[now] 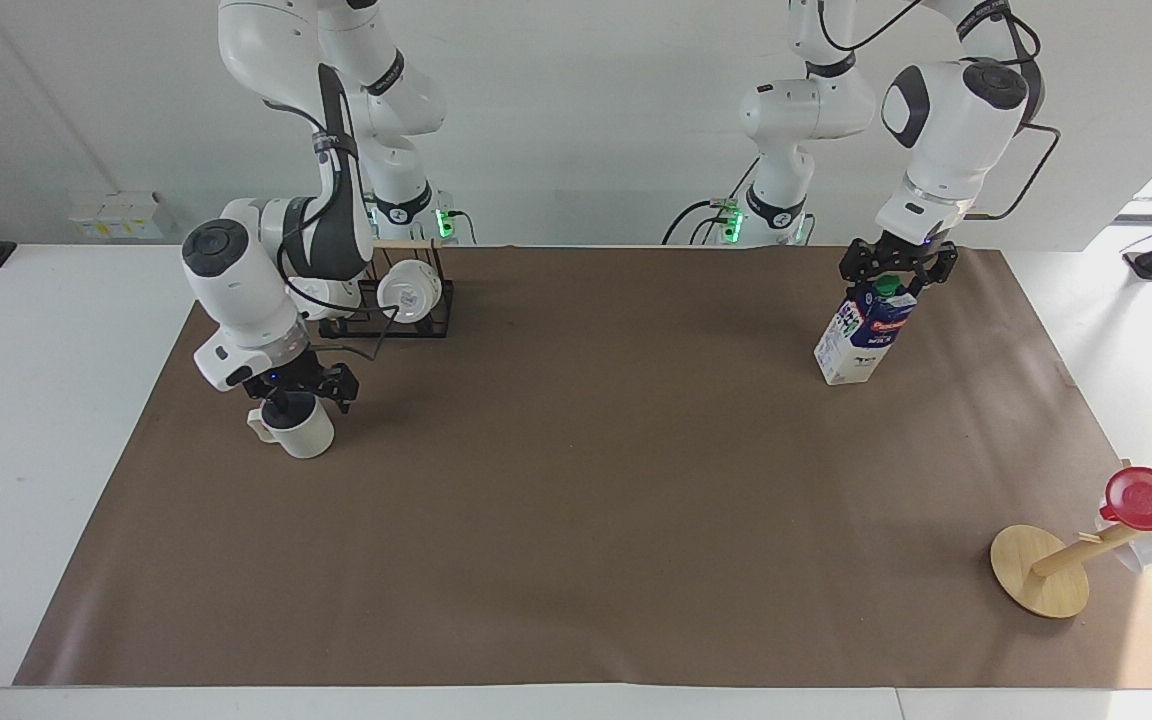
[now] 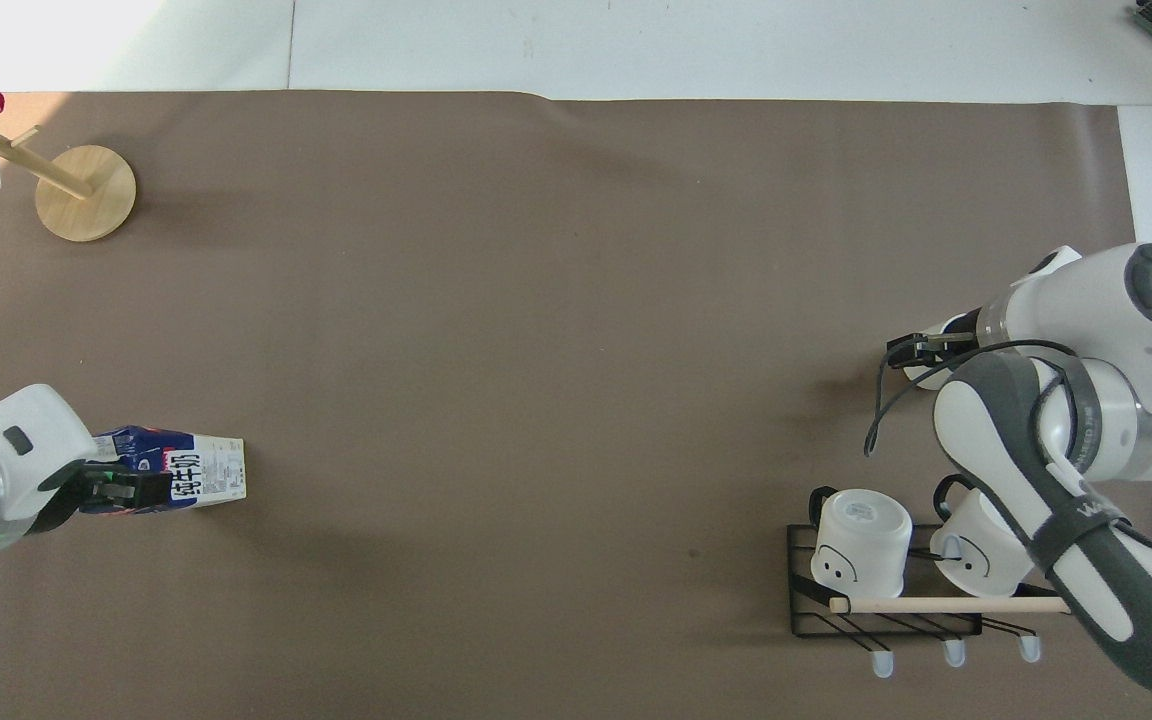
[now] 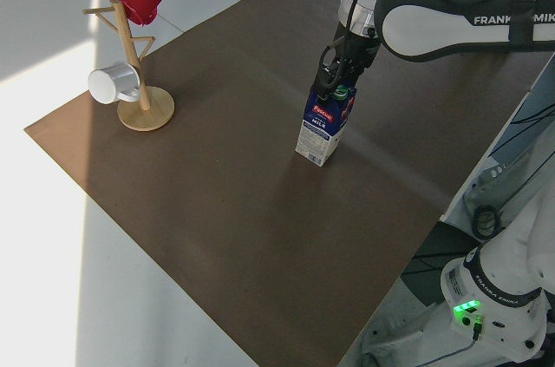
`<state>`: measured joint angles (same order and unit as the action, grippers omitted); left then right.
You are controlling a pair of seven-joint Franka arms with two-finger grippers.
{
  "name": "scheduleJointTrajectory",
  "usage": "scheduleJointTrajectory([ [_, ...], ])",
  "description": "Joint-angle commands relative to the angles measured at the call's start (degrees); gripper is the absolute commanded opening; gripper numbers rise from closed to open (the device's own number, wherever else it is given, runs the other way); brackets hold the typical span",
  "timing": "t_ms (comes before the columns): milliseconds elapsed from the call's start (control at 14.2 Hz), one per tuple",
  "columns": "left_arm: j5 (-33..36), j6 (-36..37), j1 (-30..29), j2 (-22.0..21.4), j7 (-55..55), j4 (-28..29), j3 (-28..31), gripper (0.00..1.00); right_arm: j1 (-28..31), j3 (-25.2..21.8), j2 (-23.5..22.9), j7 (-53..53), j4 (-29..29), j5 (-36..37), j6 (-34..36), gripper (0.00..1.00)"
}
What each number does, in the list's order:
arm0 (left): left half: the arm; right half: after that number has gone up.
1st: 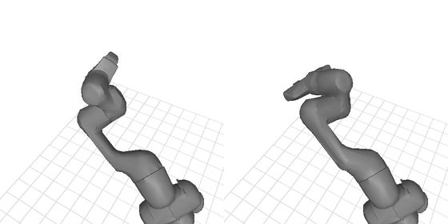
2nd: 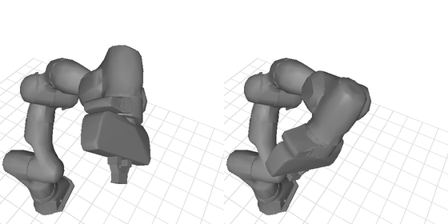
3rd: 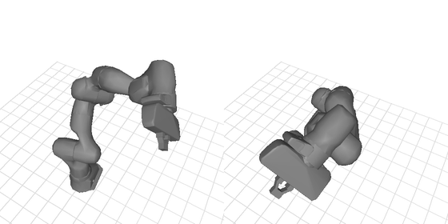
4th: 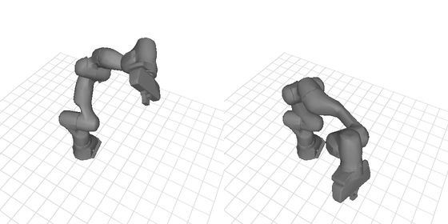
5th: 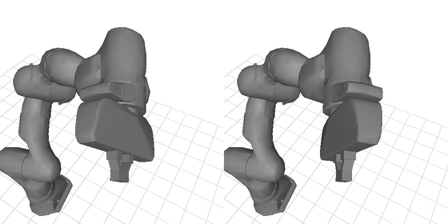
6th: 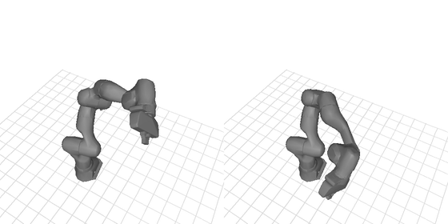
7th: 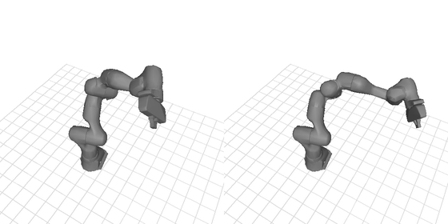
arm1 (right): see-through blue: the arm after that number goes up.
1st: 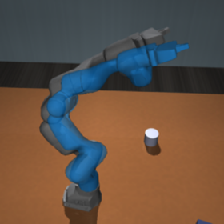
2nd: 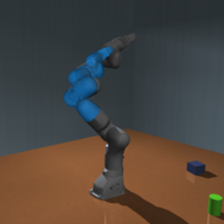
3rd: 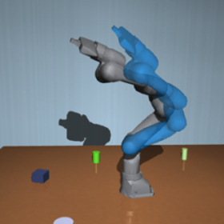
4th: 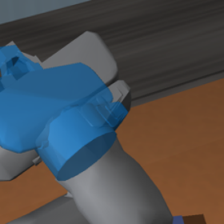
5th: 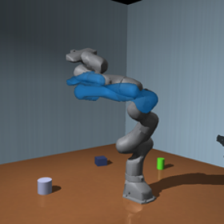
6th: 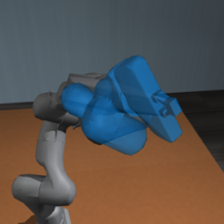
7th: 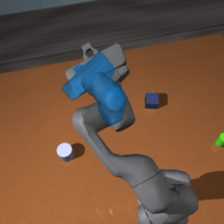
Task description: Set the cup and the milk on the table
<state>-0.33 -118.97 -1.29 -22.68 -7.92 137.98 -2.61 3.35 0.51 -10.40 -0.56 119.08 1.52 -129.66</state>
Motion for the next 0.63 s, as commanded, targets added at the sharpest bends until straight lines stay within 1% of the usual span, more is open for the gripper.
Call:
scheduleJointTrajectory([
  [0, 0.1, -1.4, -0.9, -1.1, -1.3, 1.2, -0.3, 0.76, 0.5, 0.3, 0.5, -1.5, 1.0, 0.6, -1.6, 0.28],
  [70, 0.1, -1.5, -0.8, -1.1, -1.4, 1.2, -0.3, 0.75, 0.5, 0.3, 0.5, -1.5, 1.0, 0.6, -1.6, 0.07],
  [140, 0.1, -1.7, -0.7, -1.1, -1.7, 1.2, -0.3, 0.73, 0.5, 0.3, 0.5, -1.4, 1.0, 0.7, -1.6, 0.0],
  [211, 0.1, -1.7, -0.8, -1.1, -2.6, 1.2, -0.3, 0.71, 0.5, 0.3, 0.5, -1.4, 1.0, 0.6, -1.5, 0.0],
  [351, 0.1, -1.5, -0.9, -0.6, -3.6, 0.9, -0.3, 0.59, 0.5, 0.3, 0.5, -1.3, 0.8, 0.6, -1.4, 0.0],
  [561, 0.1, -1.3, -1.0, -0.4, -3.9, 0.5, -0.3, 0.52, 0.5, 0.4, 0.6, -1.1, 0.7, 0.6, -0.7, 0.0],
])
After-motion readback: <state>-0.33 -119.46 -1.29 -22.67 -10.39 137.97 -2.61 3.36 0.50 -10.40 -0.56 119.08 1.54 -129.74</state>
